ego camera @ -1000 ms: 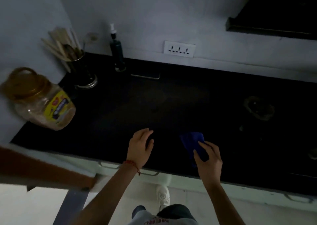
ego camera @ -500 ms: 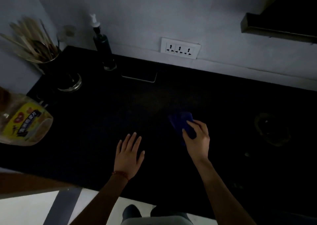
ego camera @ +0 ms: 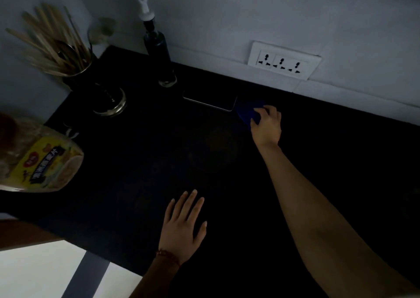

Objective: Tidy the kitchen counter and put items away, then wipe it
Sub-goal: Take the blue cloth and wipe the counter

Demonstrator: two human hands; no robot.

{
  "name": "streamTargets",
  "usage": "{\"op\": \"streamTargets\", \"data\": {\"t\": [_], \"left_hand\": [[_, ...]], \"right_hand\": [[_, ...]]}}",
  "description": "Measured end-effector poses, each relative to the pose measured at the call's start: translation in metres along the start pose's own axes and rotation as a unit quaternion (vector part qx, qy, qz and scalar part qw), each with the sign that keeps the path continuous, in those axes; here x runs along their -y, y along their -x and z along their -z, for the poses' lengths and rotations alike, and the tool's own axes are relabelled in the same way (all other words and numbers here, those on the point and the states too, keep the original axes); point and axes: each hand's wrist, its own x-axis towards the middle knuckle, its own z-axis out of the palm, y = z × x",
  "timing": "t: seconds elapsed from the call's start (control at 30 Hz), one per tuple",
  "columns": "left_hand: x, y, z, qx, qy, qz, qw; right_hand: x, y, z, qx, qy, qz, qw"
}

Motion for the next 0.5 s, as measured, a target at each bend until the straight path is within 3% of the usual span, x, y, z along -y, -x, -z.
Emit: {"op": "streamTargets", "data": {"t": [0.27,0.43,0.5], "left_hand": [[0.001,0.0,0.001,0.007,0.007,0.004,1.0],[0.0,-0.001,0.001,0.004,-0.002,0.0,1.0],[0.002,-0.001,-0.001,-0.007,-0.009,-0.005,1.0]], "right_hand": [[-0.012,0.002,-0.008,0.002,0.075,0.014,0.997],[-0.007,0.008,-0.009,-0.035,0.058,-0.098,0.993],[-0.002,0.011,-0.007,-0.017,0.049,-0.113,0.992]]}}
